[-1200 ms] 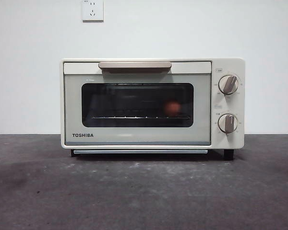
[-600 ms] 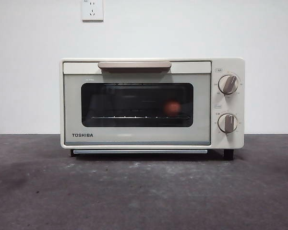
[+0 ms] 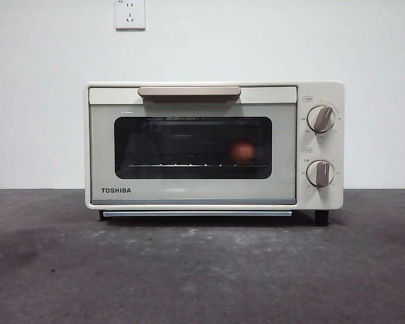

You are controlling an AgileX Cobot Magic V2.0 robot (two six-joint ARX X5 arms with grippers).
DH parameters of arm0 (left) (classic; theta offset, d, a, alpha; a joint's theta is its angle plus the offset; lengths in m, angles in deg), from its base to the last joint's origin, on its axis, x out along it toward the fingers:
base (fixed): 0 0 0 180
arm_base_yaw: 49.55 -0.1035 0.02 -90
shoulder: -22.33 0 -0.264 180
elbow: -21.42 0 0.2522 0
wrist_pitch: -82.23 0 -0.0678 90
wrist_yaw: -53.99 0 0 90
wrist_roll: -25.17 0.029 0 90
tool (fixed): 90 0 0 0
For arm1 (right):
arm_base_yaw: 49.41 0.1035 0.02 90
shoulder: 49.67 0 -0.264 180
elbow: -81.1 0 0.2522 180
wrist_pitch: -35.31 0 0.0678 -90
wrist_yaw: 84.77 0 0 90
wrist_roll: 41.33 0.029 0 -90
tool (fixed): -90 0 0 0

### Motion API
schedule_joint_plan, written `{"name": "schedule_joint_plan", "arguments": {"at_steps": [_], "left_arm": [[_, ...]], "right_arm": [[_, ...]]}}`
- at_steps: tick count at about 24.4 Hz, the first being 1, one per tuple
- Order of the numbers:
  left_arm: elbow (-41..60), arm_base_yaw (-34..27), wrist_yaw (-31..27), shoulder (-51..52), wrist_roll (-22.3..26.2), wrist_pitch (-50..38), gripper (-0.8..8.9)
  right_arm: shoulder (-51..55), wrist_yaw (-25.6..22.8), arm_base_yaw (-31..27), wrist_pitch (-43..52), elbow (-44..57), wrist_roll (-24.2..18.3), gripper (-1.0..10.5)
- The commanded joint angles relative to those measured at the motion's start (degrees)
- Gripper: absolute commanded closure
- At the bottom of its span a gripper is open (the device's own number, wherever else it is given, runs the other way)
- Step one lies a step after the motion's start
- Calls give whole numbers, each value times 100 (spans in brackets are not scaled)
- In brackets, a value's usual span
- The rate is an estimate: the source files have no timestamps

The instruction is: Eggoven

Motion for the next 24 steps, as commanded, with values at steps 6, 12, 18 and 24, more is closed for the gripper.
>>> {"name": "schedule_joint_plan", "arguments": {"at_steps": [6,12,18,24], "left_arm": [[-13,-144,-66,295,2256,-824,806],[767,-675,-1161,970,2452,-2199,806],[1945,-1045,-1762,1694,2406,-2929,806],[2907,-1161,-1762,2177,2256,-2892,806]], "right_arm": [[-9,-24,55,59,-35,-52,942],[-9,-24,55,61,-35,-52,942],[-9,-24,55,61,-35,-52,942],[-9,-24,57,61,-35,-52,942]]}}
